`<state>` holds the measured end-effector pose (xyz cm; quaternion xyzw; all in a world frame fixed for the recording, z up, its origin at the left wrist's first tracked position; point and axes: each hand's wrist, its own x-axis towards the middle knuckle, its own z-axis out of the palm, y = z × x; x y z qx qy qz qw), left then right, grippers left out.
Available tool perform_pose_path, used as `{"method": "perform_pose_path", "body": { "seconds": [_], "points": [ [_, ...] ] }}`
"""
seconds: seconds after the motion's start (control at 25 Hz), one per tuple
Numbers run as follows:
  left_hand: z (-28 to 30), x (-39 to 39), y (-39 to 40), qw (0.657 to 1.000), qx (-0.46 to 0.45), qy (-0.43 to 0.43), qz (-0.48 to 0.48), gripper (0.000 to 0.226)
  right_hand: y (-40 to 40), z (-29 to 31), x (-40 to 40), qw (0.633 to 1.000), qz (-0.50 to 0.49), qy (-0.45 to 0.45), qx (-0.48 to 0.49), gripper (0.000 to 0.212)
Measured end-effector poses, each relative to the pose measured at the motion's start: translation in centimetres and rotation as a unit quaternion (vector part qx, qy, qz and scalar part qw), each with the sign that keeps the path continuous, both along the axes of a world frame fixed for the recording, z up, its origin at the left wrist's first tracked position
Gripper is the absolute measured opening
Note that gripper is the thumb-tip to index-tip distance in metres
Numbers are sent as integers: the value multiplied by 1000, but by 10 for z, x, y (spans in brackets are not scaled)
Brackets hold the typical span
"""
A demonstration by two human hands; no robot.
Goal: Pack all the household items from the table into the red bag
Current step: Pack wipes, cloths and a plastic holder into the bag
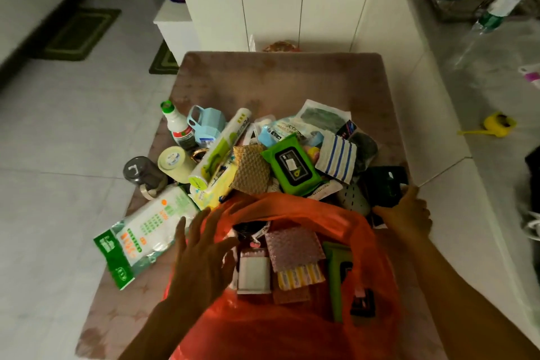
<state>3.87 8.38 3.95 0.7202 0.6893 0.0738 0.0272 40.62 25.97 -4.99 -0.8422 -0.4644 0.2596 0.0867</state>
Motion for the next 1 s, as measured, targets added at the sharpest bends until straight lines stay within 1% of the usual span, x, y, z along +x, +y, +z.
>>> {"method": "perform_pose_path", "body": {
  "seconds": [0.04,0.12,0.16,0.2,0.24,0.28,0.32,0.36,0.4,0.44,0.48,0.52,0.56,0.6,0.64,0.68,0.72,0.76,0.8,0.84,0.88,0.92,0.96,1.0],
  "points": [
    [0,-10,2,999,-33,22,24,25,-1,9,-1,1000,-17,15,15,84],
    [-2,-27,6,989,-126,26,72,56,-17,34,-4,994,-42,53,87,76],
    [-5,-33,7,982,-166,2,94,69,-35,51,-8,985,-46,89,139,74],
    [-8,-36,9,975,-184,-42,118,73,-56,68,-14,971,-47,137,188,71],
    [-11,-37,11,970,-173,-95,140,71,-81,86,-22,954,-39,198,223,68],
    [-12,-37,12,968,-139,-143,152,64,-107,99,-31,934,-16,270,234,68],
    [-11,-37,13,967,-98,-183,150,56,-132,108,-41,912,26,343,224,72],
    [-10,-36,14,964,-55,-218,139,49,-152,112,-53,890,75,410,187,77],
    [-8,-35,14,961,-13,-246,127,43,-166,112,-66,877,133,444,128,81],
    [-5,-34,14,957,21,-264,116,40,-172,108,-80,869,202,447,66,80],
    [-2,-32,14,954,44,-277,110,40,-176,99,-92,868,261,423,15,76],
    [1,-31,15,951,57,-287,103,43,-176,88,-104,882,289,371,-6,71],
    [4,-30,17,948,57,-298,94,48,-173,77,-111,907,285,310,11,68],
    [6,-30,17,946,51,-310,76,54,-166,68,-116,930,256,258,51,67],
    [7,-30,17,946,40,-318,55,61,-157,60,-119,943,229,228,83,68],
    [8,-30,15,946,28,-320,34,68,-148,53,-120,945,225,212,103,69],
    [7,-29,12,946,12,-325,19,72,-140,51,-122,947,233,199,98,69],
    [6,-27,9,942,-11,-335,12,75,-134,51,-122,950,242,186,68,70],
    [3,-27,4,936,-31,-349,10,77,-129,52,-119,952,258,161,24,69],
    [0,-26,-1,932,-42,-359,11,78,-123,58,-117,953,281,116,-6,63],
    [-3,-27,-4,929,-48,-368,12,77,-116,67,-116,947,313,69,9,47],
    [-4,-28,-8,924,-52,-378,20,75,-110,80,-118,939,333,55,63,26],
    [-6,-29,-11,918,-57,-390,32,72,-103,94,-122,930,334,78,128,16],
    [-7,-29,-13,917,-65,-392,42,69,-94,105,-129,923,317,104,193,17]
  ]
}}
